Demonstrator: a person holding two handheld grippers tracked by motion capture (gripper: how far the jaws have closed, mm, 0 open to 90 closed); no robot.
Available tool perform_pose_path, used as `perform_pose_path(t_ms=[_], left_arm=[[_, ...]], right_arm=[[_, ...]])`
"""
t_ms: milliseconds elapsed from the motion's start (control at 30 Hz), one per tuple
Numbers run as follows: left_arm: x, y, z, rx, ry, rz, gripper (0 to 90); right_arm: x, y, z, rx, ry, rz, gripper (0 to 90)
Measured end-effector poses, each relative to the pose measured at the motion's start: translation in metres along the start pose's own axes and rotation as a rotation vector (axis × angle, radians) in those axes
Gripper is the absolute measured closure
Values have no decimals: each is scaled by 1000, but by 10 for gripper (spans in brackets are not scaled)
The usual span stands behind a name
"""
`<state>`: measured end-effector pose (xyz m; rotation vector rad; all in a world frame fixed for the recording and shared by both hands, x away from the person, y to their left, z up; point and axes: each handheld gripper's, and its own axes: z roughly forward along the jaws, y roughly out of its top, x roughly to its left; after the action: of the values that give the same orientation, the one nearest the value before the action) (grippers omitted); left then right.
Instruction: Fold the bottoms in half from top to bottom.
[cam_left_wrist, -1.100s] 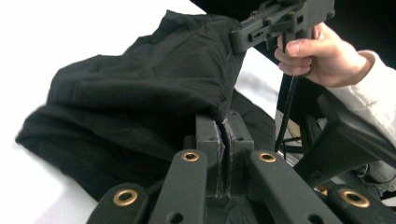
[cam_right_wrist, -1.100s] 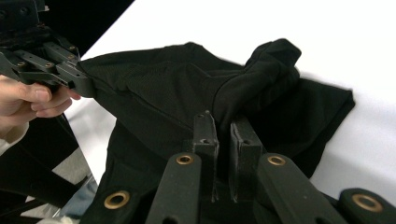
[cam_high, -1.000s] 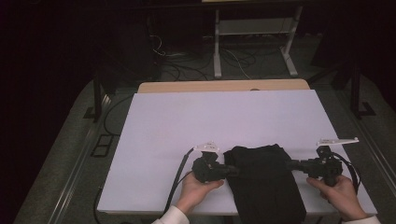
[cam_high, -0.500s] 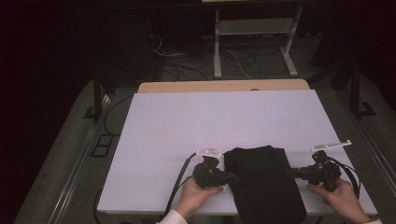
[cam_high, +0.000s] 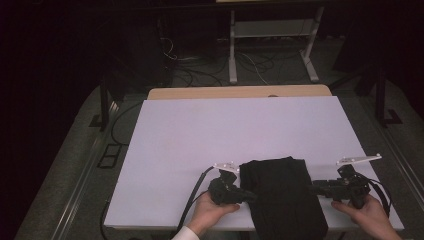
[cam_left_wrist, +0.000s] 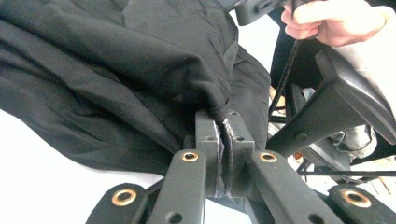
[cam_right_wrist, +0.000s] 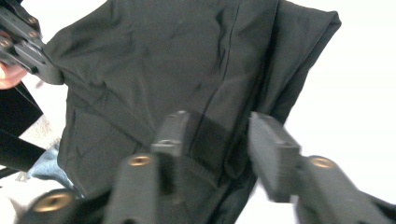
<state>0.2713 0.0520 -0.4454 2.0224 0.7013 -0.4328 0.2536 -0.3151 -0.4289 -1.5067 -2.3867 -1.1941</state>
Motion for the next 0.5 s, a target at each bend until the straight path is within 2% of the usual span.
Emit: perform_pose_path(t_ms=[100, 200, 333, 500], left_arm=[[1, -2, 1, -1, -2, -4, 855], [2, -4, 2, 0, -2, -8, 854], [2, -4, 3, 2, -2, -8, 853], [2, -2, 4, 8, -2, 0, 853]], right_arm=[[-2, 2, -4, -33, 29, -7, 309], [-2, 8, -5, -63, 27, -22, 195], [-4, 19, -2, -93, 36, -40, 174], [-8, 35, 5, -105, 46, -47, 175]])
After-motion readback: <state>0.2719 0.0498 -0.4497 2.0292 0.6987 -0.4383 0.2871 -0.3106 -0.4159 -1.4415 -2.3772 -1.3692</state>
